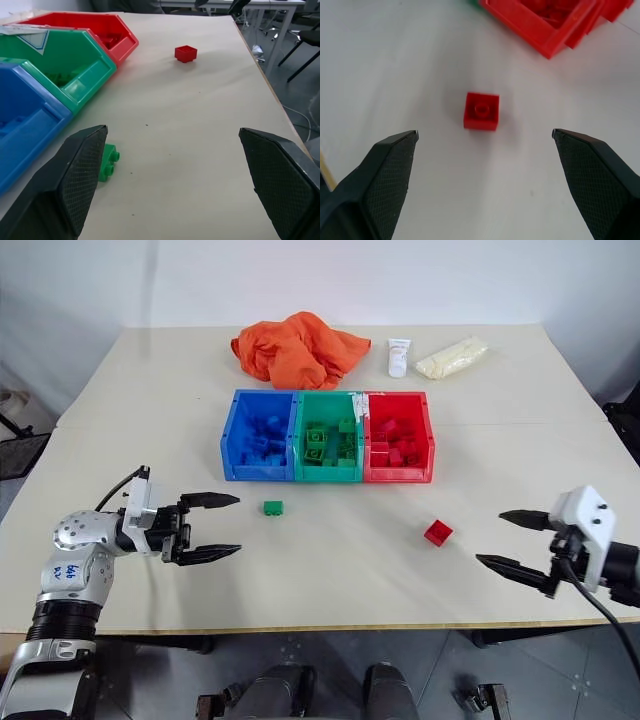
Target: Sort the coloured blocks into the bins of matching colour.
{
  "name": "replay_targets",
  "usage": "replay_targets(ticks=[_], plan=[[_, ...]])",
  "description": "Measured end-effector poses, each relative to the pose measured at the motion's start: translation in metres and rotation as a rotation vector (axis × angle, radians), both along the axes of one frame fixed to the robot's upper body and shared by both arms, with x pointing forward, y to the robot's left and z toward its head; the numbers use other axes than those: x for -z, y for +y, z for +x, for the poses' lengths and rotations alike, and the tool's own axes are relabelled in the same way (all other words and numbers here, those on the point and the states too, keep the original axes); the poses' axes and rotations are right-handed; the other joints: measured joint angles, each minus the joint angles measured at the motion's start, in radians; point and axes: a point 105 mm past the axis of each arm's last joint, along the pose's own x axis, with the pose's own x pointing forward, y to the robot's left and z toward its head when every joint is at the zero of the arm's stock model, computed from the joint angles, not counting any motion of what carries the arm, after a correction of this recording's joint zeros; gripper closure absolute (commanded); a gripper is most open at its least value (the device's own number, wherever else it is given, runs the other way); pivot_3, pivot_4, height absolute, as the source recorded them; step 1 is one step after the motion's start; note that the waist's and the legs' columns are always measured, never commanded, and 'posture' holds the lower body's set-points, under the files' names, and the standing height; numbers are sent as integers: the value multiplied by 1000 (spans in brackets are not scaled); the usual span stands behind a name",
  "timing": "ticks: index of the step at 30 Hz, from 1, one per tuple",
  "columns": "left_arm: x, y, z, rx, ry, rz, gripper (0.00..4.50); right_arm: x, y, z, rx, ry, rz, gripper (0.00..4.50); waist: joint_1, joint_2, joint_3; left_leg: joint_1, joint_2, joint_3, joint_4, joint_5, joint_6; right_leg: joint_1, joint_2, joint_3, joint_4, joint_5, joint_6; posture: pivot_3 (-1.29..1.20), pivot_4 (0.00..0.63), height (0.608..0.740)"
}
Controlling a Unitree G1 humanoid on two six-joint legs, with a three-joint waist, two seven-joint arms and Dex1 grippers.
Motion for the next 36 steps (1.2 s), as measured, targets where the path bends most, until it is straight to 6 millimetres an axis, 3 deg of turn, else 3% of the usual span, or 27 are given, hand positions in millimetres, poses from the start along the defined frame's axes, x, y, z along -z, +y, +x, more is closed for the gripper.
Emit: replay_targets(ticks=[11, 15, 19, 25, 26, 31, 36], plan=[[-1, -13, -6, 5, -21, -42, 17, 36, 33, 43, -46, 39, 60, 0, 0, 0, 0, 0, 0, 0, 0, 0, 0, -1, 0, 0, 0, 0, 0, 0, 150, 740], [-1, -14, -9, 2, -25, -41, 17, 51, 36, 51, -34, 66, 64, 0, 0, 0, 0, 0, 0, 0, 0, 0, 0, -1, 0, 0, 0, 0, 0, 0, 150, 740], [1, -13, -10, -9, -16, -46, 0, 60, 36, 56, -12, 77, 64, 916, -1, 0, 0, 0, 0, 0, 0, 0, 0, -1, 0, 0, 0, 0, 0, 0, 150, 740], [-1, -11, -14, -14, -28, -40, 0, 62, 36, 58, -2, 57, 82, 2953, -6, 0, 0, 0, 0, 0, -1, 0, 0, -1, 0, 0, 0, 0, 0, 0, 150, 740], [-1, -10, -14, -17, -26, -37, 0, 62, 36, 58, 0, 53, 81, 3016, -6, 0, 0, 0, 0, 0, -1, 0, 0, -1, 0, 0, 0, 0, 0, 0, 150, 740], [-1, -5, -15, -34, -25, -31, 0, 45, 44, 67, 11, -10, 88, 3013, -15, 0, 0, 0, 0, 0, -1, 0, 0, -1, 0, 0, 0, 0, 0, 0, 150, 740], [-3, -4, -11, -56, -35, -37, 0, -25, 74, 103, -16, -227, 156, 3013, -28, 1, -1, 0, 1, 0, -2, 0, -2, -3, 1, 0, 0, 0, -1, 0, 150, 740]])
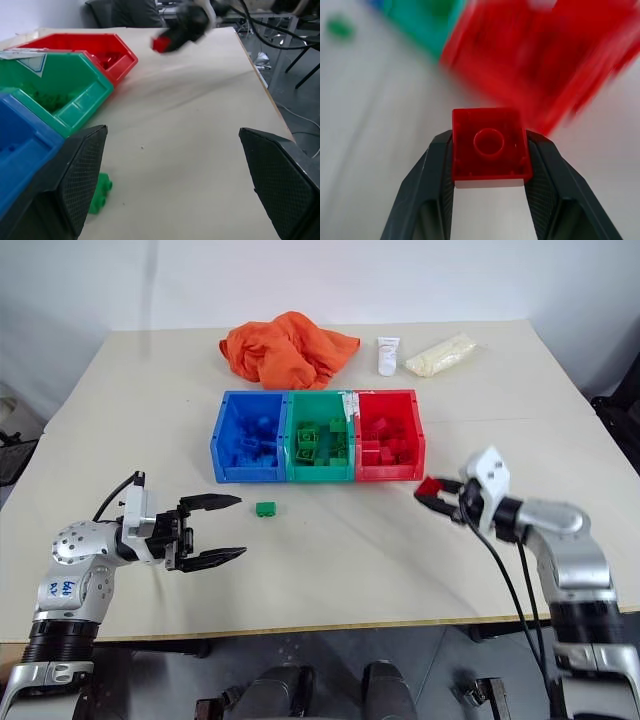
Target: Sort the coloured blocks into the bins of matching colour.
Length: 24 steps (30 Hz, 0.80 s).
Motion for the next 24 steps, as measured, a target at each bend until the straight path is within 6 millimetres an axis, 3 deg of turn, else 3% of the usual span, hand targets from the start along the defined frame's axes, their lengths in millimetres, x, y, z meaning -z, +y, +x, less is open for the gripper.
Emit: replay_targets(ticks=[4, 8, 13, 17, 24], plan=[[-5, 4, 7, -47, -14, -16, 0, -33, 17, 37, 19, -92, 34, 3013, -8, 0, 0, 0, 0, -1, -1, 0, 0, 1, 0, -1, 1, 0, 0, 0, 150, 740], [-5, 8, 11, -85, -12, -30, 0, -27, 29, 61, 31, -78, 22, 3013, -12, 0, 0, -1, -2, -3, -1, 0, 0, 0, -2, -4, 1, 0, 0, 0, 150, 740], [-17, 6, 17, -95, -66, -50, 0, -34, 39, 92, 115, -65, 40, 1334, -23, 0, 0, -1, -1, -3, -2, 0, 0, 0, -2, -6, 2, 0, 0, 0, 150, 740], [-18, 7, 20, -107, -73, -57, 0, -42, 42, 96, 117, -115, 26, 30, -24, 0, 0, -1, -1, -4, -2, 0, 0, 0, -2, -7, 2, 0, 0, 0, 150, 740], [-18, 9, 23, -114, -76, -62, 0, -41, 49, 84, -17, -133, -9, 30, -25, 0, 0, -1, -1, -4, -1, 0, 0, 0, -2, -7, 2, 0, 0, 0, 150, 740]])
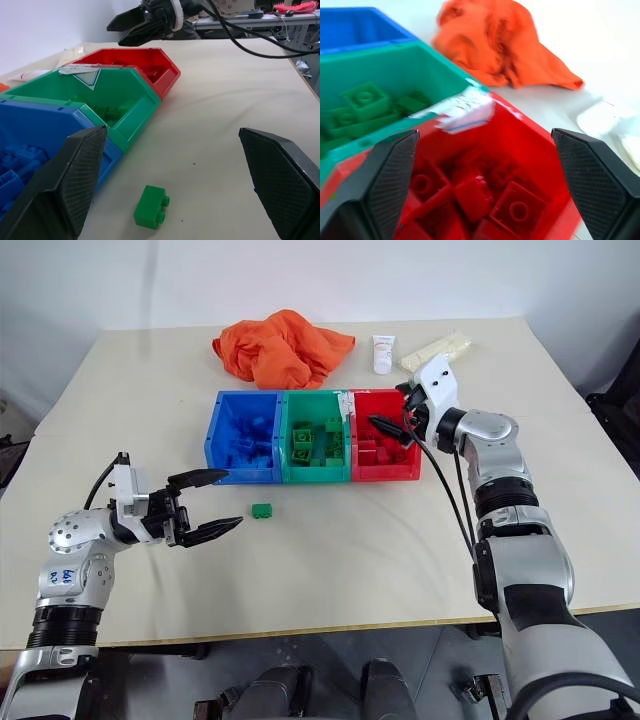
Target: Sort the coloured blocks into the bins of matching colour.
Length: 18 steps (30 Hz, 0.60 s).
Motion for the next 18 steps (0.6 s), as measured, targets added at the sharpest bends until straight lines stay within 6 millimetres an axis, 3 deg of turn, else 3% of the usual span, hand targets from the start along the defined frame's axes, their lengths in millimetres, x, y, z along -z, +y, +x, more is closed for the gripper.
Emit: replay_targets(ticks=[4, 11, 15, 18], plan=[[-1, 1, 4, -5, -3, -5, 0, 9, 1, -18, -120, 3, -38, 30, 4, 0, 0, 0, 0, 0, 0, 0, 0, 0, 0, 0, 0, 0, 0, 0, 150, 740], [6, 5, 5, -37, 11, 14, 0, 52, -16, -84, -382, 76, -139, 30, 10, 0, 0, 0, -1, -1, 1, 0, 0, 1, -1, -1, 0, 0, 0, 0, 150, 740], [33, 26, -20, -111, 122, 108, 0, 64, -46, -108, -406, 186, -218, 30, 0, 0, 0, 1, 0, -1, -2, -1, -1, 0, 0, 1, -1, 0, 0, 0, 150, 740], [42, 37, -40, -146, 201, 171, 0, 61, -46, -110, -424, 182, -220, 30, -5, 0, 0, 1, 1, -1, -1, -1, -2, 0, 1, 3, -2, -1, -2, 0, 150, 740]])
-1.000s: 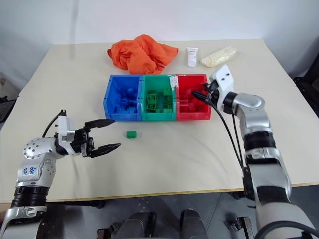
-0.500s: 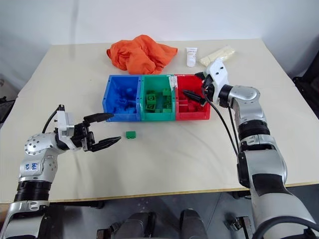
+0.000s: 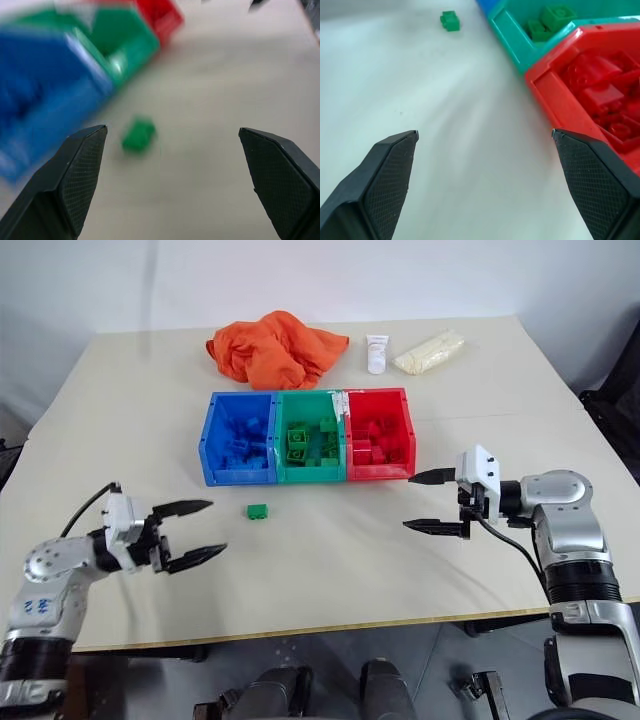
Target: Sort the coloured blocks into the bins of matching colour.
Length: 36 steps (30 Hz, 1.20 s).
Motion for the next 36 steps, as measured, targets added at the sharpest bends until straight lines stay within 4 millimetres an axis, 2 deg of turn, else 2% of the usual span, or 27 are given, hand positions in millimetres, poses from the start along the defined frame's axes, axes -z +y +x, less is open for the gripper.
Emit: replay_targets(ticks=[8, 13, 16, 18, 21, 23, 25, 29, 33, 36], plan=[[-10, 44, -47, -211, 55, 91, 0, -3, 0, -1, -5, 14, 17, 30, 26, 1, 0, 0, -1, 0, 0, -1, 1, 2, -2, 1, -7, 0, 0, 0, 150, 740], [-19, 53, -56, -255, 44, 96, 0, -3, 1, -1, -7, 16, 24, 30, 42, 1, 0, 0, -1, 0, 1, -1, 1, 2, -2, 1, -7, 0, 0, 0, 150, 740], [-21, 51, -56, -251, 34, 92, 0, -2, 2, -1, -9, 19, 27, 30, 41, 1, 0, 0, -1, 0, 1, -1, 1, 2, -2, 1, -7, 0, -1, 0, 150, 740], [-26, 45, -50, -236, 7, 83, 0, -2, 2, -1, -6, 26, 30, 30, 42, 1, 0, 0, -1, 0, 1, -1, 1, 2, -2, 1, -7, 0, -1, 0, 150, 740], [-28, 22, -34, -162, -33, 51, 0, -5, 5, -3, -17, 16, 28, 30, 45, 1, 0, 0, -2, 0, 1, -1, 1, 2, -2, 1, -6, 0, 0, 0, 150, 740], [-23, 1, -24, -99, -33, 27, 0, -5, 7, -5, -17, 12, 29, 30, 42, 1, 0, 0, -2, 0, 1, -1, 1, 2, -2, 1, -6, 0, 0, 0, 150, 740], [-17, -11, -13, -73, -25, 18, 0, -5, 6, -6, -8, 13, 37, 30, 42, 1, 0, 0, -2, 0, 0, -1, 1, 2, -1, 0, -5, 0, 0, 0, 150, 740], [-7, -35, 22, -55, -19, 22, 0, -5, 3, -12, 33, 6, 62, 30, 43, 1, 0, 0, -2, 0, 2, -1, 1, 2, -1, -1, -2, 0, 0, 0, 150, 740], [6, -43, 48, -88, 14, 29, 0, -2, 0, -19, 75, 5, 77, 30, 42, 1, 0, 0, -2, 0, 2, -1, 1, 1, -1, -2, -1, 0, 0, 0, 150, 740], [11, -47, 58, -85, 30, 35, 0, -1, -4, -23, 107, 8, 83, 30, 40, 1, 0, 0, -1, 0, 2, -1, 1, 1, -1, -2, -1, 0, 0, 0, 150, 740]])
